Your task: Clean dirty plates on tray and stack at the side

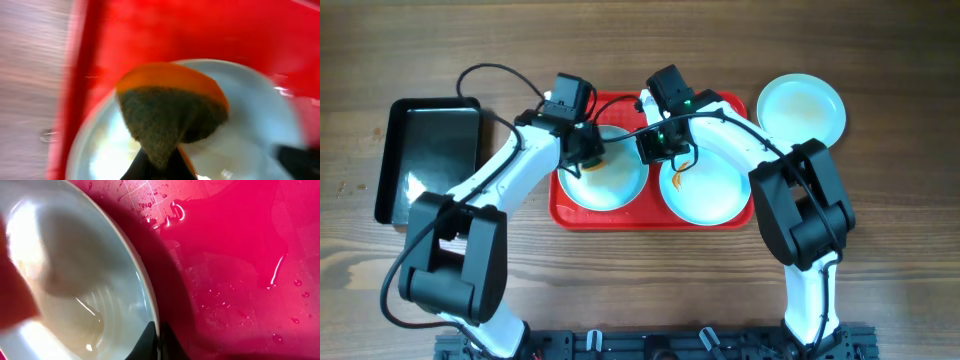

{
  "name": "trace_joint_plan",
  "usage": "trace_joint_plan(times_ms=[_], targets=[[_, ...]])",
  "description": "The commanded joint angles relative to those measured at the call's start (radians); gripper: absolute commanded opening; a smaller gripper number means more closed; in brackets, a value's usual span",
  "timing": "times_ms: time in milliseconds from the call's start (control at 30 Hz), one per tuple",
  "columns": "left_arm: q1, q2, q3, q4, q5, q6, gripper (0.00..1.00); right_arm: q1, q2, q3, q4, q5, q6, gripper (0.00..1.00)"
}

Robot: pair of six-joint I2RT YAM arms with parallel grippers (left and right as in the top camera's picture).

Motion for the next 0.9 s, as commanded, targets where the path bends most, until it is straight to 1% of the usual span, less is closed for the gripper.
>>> trace_joint_plan(times_ms=[0,100,200,233,267,333,433,533,600,667,733,767,800,867], targets=[[0.002,0.03,0.009,0.059,0.237,-0.009,0.04,-0.003,0.019,-0.003,-0.002,0.016,0.002,0.04],[0.002,0.08,0.007,0.055,0.278,-0.022,0.04,-0.003,0.019,-0.003,-0.001,0.016,0.002,0.04],[0.002,0.128,0.006,0.05,0.249,-0.018,0.04,-0.003,0.019,-0.003,-0.002,0.016,0.002,0.04],[0.002,0.138,0.006,0.031,0.177,-0.018,0.04,-0.003,0.019,-0.003,-0.002,0.016,0.002,0.04],[0.002,0.143,0.006,-0.035,0.045,-0.018,0.04,-0.003,0.019,-0.004,-0.002,0.016,0.002,0.04],[0.002,0.142,0.006,-0.134,-0.124,-0.018,0.04,-0.003,0.019,-0.009,0.002,0.016,0.002,0.04],[0.002,0.142,0.007,-0.239,-0.38,-0.018,0.04,-0.003,0.019,-0.009,0.004,0.016,0.002,0.04],[0.002,0.132,0.016,-0.281,-0.519,-0.018,0.04,-0.003,0.019,-0.009,0.004,0.016,0.003,0.04],[0.002,0.116,0.038,-0.309,-0.572,-0.019,0.04,-0.003,0.019,-0.009,0.004,0.016,0.003,0.04],[0.002,0.083,0.09,-0.375,-0.584,-0.023,0.04,-0.003,0.013,-0.005,0.006,0.035,0.029,0.04],[0.002,0.03,0.127,-0.443,-0.575,-0.128,0.04,-0.003,-0.012,0.018,0.005,0.052,0.027,0.04],[0.003,-0.01,0.135,-0.46,-0.531,-0.162,0.04,-0.003,-0.033,0.029,0.006,0.054,0.02,0.04],[0.004,-0.053,0.135,-0.459,-0.46,-0.161,0.04,-0.003,-0.064,0.041,0.005,0.076,0.02,0.04],[0.017,-0.151,0.135,-0.444,-0.259,-0.161,0.04,-0.003,-0.14,0.059,-0.014,0.188,0.008,0.04]])
